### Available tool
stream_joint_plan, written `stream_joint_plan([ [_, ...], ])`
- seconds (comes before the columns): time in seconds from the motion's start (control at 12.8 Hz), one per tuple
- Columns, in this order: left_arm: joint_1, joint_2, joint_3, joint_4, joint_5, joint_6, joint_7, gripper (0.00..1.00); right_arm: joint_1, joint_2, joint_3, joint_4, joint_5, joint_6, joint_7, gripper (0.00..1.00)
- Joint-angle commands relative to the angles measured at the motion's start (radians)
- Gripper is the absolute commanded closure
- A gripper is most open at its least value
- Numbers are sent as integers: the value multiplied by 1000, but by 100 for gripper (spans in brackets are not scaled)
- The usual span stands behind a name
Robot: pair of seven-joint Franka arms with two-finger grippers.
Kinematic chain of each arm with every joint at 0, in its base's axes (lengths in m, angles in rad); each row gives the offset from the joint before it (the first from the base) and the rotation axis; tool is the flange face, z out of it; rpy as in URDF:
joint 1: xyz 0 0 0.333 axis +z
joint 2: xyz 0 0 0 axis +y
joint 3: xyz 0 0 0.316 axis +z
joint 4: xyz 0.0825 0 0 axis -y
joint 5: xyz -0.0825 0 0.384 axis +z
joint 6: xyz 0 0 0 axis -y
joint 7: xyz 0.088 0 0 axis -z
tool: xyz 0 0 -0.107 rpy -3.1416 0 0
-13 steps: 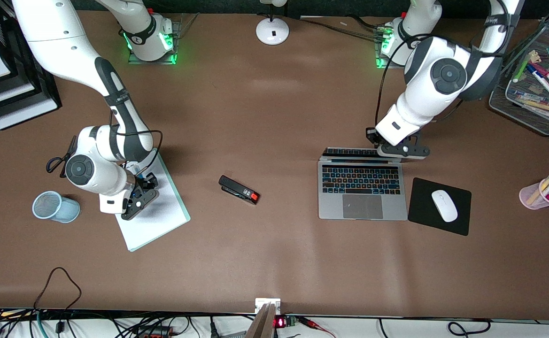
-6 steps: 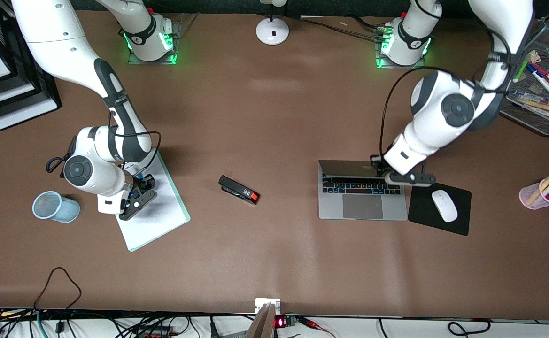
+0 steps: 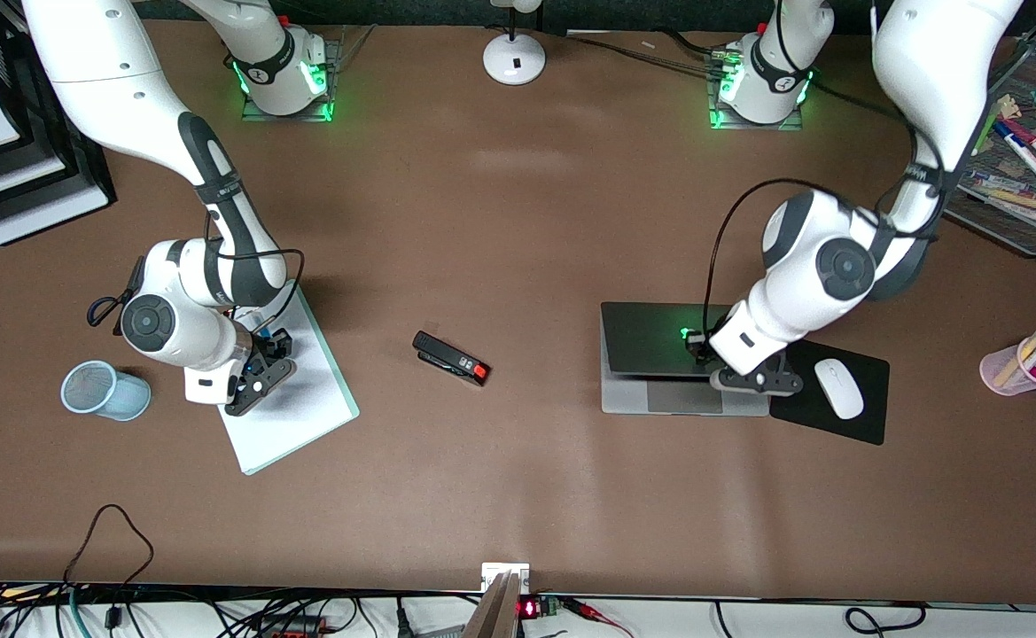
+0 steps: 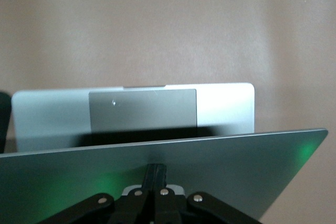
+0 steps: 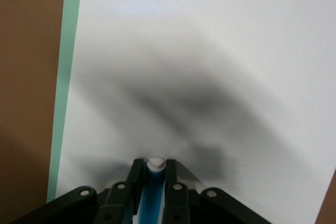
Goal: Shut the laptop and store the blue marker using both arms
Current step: 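Push the laptop lid shut with the left gripper while the right gripper holds the marker, then carry the marker into the blue cup with the right gripper while the left gripper withdraws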
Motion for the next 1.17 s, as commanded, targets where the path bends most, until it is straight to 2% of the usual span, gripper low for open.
stream_joint_plan([
  [0.0, -13, 118, -5, 104, 81, 9, 3, 100, -1, 17, -1, 21, 6, 7, 11, 91],
  [0.08, -13, 152, -5, 135, 107, 19, 1, 100, -6, 12, -1, 25, 6, 6, 11, 99],
  [0.31, -31, 217, 7, 175, 110, 26, 0, 100, -53, -52, -2, 26, 3, -23, -4, 100],
  [0.47, -42, 249, 13, 184, 112, 86, -26, 100, -105, -117, -2, 64, 3, -139, -13, 100],
  [0.7, -74, 269, 64, 189, 115, 107, -30, 100, -199, -154, -2, 219, 22, -381, -108, 100],
  [0.86, -82, 269, 72, 190, 116, 107, -28, 100, -241, -154, 2, 358, 26, -567, -154, 100],
  [1.1, -79, 255, 72, 202, 115, 95, -31, 100, -299, -184, -4, 403, 184, -649, -281, 100],
])
